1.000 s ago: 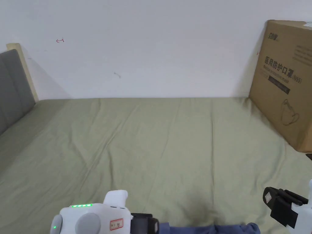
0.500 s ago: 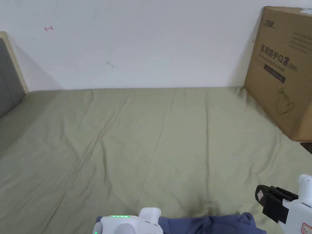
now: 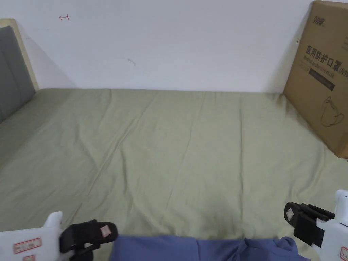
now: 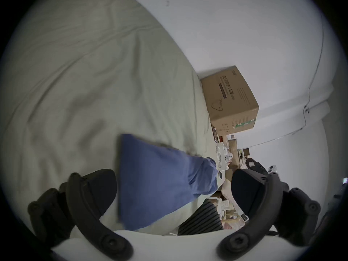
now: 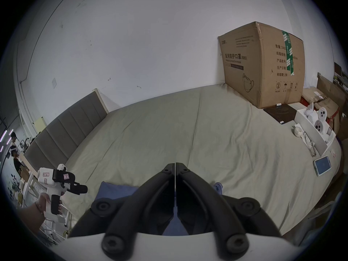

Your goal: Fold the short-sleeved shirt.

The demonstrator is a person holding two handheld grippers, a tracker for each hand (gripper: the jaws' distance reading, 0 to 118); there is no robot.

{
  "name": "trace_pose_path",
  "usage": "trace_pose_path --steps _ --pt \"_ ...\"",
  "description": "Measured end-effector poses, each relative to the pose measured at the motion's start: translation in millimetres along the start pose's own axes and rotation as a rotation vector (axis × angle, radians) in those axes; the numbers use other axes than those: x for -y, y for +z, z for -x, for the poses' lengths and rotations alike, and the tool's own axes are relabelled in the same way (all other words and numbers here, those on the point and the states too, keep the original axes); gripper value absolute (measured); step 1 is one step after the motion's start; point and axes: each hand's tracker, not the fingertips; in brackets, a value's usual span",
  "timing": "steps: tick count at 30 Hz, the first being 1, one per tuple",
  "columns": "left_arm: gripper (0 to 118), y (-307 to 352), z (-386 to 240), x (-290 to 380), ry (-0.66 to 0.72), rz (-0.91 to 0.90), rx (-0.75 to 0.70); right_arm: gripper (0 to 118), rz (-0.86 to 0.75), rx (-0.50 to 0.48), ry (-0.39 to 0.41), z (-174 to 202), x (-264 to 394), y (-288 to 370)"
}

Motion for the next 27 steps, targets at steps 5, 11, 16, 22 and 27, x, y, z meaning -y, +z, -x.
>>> trace_pose_path --steps 5,11,16,22,27 --pt "118 -33.9 73.8 -1.9 0.19 0.15 0.102 1 0.024 0.004 0.025 10.7 -1.7 -9.7" --pt "118 -107.8 75.7 27.1 0.296 0.23 0.462 1 0.032 -0.007 0.065 23.8 -11.2 -13.8" --pt "7 -109.9 108.0 34.4 0.242 0.21 0.165 1 0.034 -0.027 0.084 32.3 -16.9 -14.4" --pt "8 -76.7 21.1 14.9 -0.001 0.179 -0.021 1 0.049 -0.057 0.13 37.6 -13.7 -12.9" --pt "8 -8.5 -38.1 5.9 -0.249 -0.035 -0.442 1 0.038 -0.092 0.121 33.2 -10.7 -6.4"
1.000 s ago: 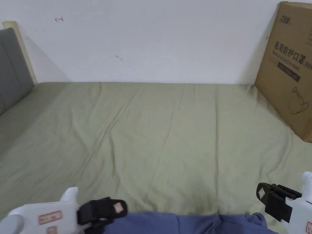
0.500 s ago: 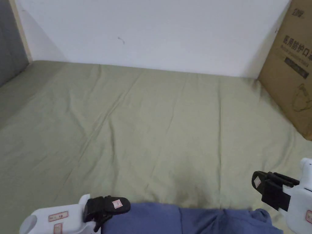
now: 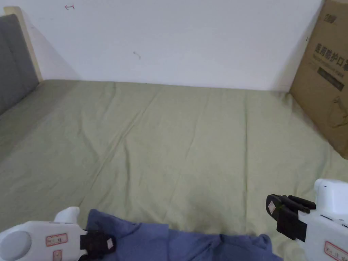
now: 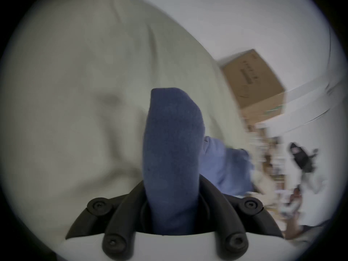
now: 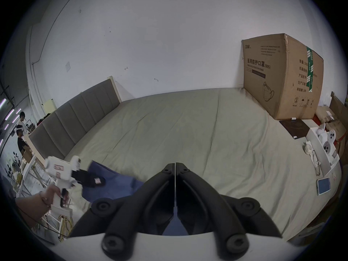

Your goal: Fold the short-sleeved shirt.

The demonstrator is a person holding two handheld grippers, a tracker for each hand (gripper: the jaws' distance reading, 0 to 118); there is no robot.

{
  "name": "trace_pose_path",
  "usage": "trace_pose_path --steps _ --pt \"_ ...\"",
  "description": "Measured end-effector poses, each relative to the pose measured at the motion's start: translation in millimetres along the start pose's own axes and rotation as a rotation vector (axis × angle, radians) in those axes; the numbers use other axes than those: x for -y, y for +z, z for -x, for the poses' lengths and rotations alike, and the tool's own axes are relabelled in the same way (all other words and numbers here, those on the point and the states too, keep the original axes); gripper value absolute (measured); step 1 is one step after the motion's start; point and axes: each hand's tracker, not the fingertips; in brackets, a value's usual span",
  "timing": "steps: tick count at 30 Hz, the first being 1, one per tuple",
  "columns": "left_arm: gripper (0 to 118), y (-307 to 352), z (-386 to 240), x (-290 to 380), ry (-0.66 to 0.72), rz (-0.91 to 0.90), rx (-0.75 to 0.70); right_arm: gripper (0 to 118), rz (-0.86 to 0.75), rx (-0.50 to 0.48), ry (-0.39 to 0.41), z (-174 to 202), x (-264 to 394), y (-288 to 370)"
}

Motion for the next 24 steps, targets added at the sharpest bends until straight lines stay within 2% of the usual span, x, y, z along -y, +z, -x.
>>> trace_pose_path --steps 1,2,3,5,8,11,12,13,15,16,17,20,24 --pt "8 18.6 -16.5 0.2 -0.078 -0.051 -0.185 1 -0.002 -0.003 -0.002 -1.2 1.4 1.5" --pt "8 31.3 -30.7 2.2 -0.138 -0.088 -0.274 1 -0.004 -0.005 -0.004 -2.4 2.9 2.8" --pt "8 36.3 -41.0 -1.2 -0.174 -0.1 -0.292 1 -0.003 -0.008 -0.006 -3.9 4.0 3.8" --pt "8 43.6 -61.7 -6.3 -0.135 -0.038 -0.137 1 -0.002 -0.017 -0.022 -8.0 7.0 6.4" --pt "8 27.5 -97.1 -15.1 -0.049 0.009 -0.002 1 -0.003 -0.028 -0.045 -14.0 8.1 13.0" --pt "10 -12.1 -152.2 -8.0 -0.082 0.069 0.108 1 -0.016 -0.029 -0.071 -21.3 8.7 23.3" --pt "17 -26.9 -167.7 -4.2 -0.091 0.108 0.119 1 -0.02 -0.027 -0.077 -24.5 9.5 26.1" --pt "32 -44.1 -184.1 1.0 -0.105 0.165 0.163 1 -0.024 -0.022 -0.083 -27.6 10.0 29.6" --pt "95 -78.1 -202.2 6.6 -0.1 0.247 0.259 1 -0.028 0.003 -0.095 -34.1 10.4 34.7" --pt "114 -92.7 -211.2 11.1 -0.094 0.268 0.295 1 -0.031 0.027 -0.103 -37.5 10.1 37.5" --pt "118 -103.5 -216.4 14.2 -0.082 0.269 0.318 1 -0.034 0.035 -0.115 -41.8 9.4 40.1" --pt "117 -113.0 -219.4 15.4 -0.069 0.222 0.27 1 -0.037 0.034 -0.157 -54.8 7.2 45.9" --pt "117 -91.2 -205.2 10.4 -0.112 0.178 0.22 1 -0.037 0.056 -0.176 -64.9 9.8 46.4"
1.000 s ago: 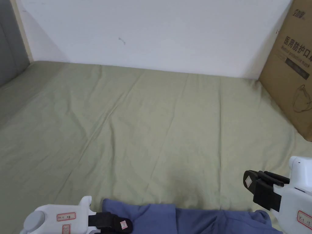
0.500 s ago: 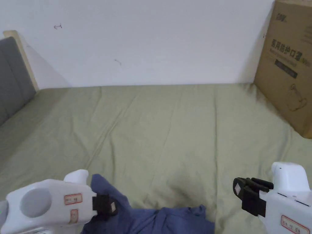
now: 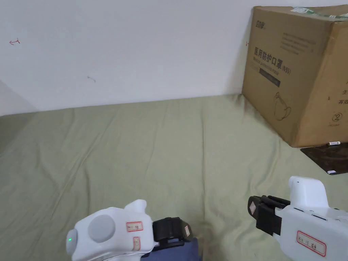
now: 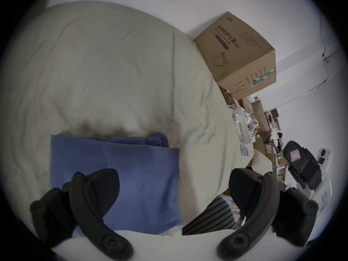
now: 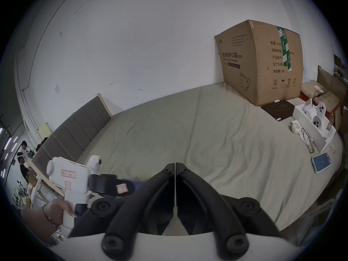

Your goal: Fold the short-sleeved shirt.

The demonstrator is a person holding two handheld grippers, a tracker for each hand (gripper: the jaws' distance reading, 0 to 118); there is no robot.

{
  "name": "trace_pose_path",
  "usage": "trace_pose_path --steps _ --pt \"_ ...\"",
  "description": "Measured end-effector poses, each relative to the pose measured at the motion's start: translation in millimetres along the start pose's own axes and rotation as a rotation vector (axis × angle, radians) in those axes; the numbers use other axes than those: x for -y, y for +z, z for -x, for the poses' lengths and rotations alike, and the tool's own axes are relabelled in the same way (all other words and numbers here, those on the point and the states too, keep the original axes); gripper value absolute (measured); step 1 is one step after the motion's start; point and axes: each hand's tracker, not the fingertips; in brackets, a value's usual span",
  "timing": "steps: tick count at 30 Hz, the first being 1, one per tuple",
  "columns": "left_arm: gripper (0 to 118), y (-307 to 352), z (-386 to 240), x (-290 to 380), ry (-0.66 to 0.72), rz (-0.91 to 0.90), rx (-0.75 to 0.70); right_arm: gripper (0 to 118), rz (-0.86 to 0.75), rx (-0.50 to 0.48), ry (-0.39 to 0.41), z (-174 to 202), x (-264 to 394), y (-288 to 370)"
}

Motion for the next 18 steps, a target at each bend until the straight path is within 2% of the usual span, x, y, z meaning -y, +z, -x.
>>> trace_pose_path --steps 2,3,4,5,6,7,11,15,18 --pt "113 23.1 8.6 2.8 -0.045 -0.035 -0.014 1 0.003 0.003 -0.011 -4.7 1.4 -2.6" --pt "104 33.2 10.8 5.3 -0.075 -0.065 -0.016 1 0.005 0.004 -0.014 -5.9 2.1 -4.0" --pt "87 42.0 12.0 9.2 -0.113 -0.091 -0.04 1 0.008 0.004 -0.015 -6.2 3.2 -5.4" --pt "49 46.8 12.2 12.7 -0.156 -0.102 -0.05 1 0.011 0.005 -0.016 -6.6 4.1 -7.4" --pt "20 47.0 11.0 16.2 -0.195 -0.094 -0.075 1 0.016 0.005 -0.015 -6.9 4.8 -9.2" --pt "5 43.5 7.6 20.3 -0.237 -0.084 -0.113 1 0.022 0.004 -0.015 -6.9 5.5 -11.0" --pt "5 3.0 -12.0 34.6 -0.337 0.039 -0.134 1 0.033 -0.001 -0.013 -6.0 8.4 -13.4" --pt "5 -58.1 -17.9 47.0 -0.21 0.173 -0.129 1 0.039 -0.004 -0.008 -3.9 10.2 -13.5" --pt "5 -102.8 -18.6 57.0 -0.202 0.215 -0.17 1 0.049 -0.007 0.004 -1.9 10.8 -12.7"
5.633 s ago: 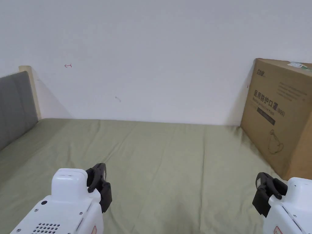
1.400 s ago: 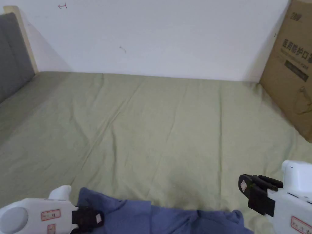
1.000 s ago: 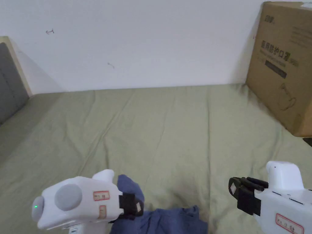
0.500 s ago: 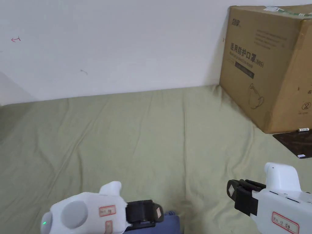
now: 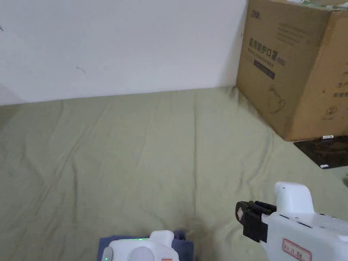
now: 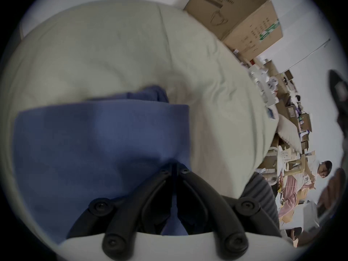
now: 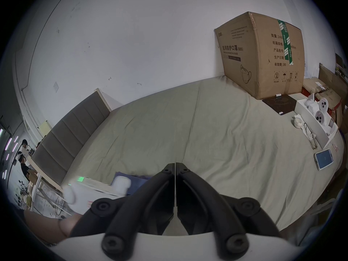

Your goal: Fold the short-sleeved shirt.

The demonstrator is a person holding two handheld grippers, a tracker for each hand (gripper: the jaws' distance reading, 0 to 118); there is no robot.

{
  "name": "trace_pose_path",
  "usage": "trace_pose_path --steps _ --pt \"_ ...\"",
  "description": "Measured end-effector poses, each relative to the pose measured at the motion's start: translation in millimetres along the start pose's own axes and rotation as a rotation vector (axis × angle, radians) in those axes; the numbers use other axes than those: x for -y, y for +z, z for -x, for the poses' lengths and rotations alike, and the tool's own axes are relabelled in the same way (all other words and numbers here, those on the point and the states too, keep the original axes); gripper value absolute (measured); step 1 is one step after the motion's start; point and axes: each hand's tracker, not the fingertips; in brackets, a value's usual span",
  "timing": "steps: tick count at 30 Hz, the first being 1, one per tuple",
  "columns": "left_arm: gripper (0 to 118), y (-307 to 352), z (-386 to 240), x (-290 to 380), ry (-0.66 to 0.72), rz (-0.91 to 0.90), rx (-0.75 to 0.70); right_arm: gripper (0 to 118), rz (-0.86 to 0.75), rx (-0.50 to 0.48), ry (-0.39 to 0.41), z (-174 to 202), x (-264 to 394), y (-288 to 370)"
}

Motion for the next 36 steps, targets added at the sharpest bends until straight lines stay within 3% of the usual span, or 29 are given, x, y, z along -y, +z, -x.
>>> trace_pose_path --steps 4,8,13,17,20,22,25,28,32,36 --pt "5 -8.9 -10.3 -7.7 0.049 -0.017 0.06 1 0.013 -0.001 0.003 1.4 1.7 -0.8" --pt "5 52.6 -12.8 2.8 0.027 -0.312 0.119 1 0.009 -0.038 -0.026 4.3 0.6 2.7" --pt "5 175.6 -10.6 13.9 -0.129 -0.788 -0.091 1 -0.124 -0.042 0.066 27.7 -16.8 17.7" --pt "5 254.3 -3.9 29.3 -0.128 -1.057 -0.302 1 -0.297 -0.065 0.127 54.5 -34.8 40.4" --pt "4 283.2 0.0 46.0 -0.084 -1.198 -0.396 1 -0.43 -0.012 0.213 72.8 -38.4 46.7" --pt "4 286.5 2.9 54.9 -0.084 -1.252 -0.453 1 -0.509 0.048 0.245 79.3 -34.7 40.5" --pt "4 278.6 6.3 62.6 -0.033 -1.243 -0.584 1 -0.559 0.191 0.224 83.2 -27.2 29.7" --pt "4 281.6 18.3 71.7 0.104 -1.238 -0.472 1 -0.513 0.136 0.149 78.0 -29.5 30.9" --pt "4 281.9 20.2 69.6 0.075 -1.228 -0.517 1 -0.515 0.157 0.181 73.4 -32.3 36.8" --pt "4 280.1 19.7 67.5 0.073 -1.206 -0.471 1 -0.479 0.121 0.146 68.9 -32.5 38.2"
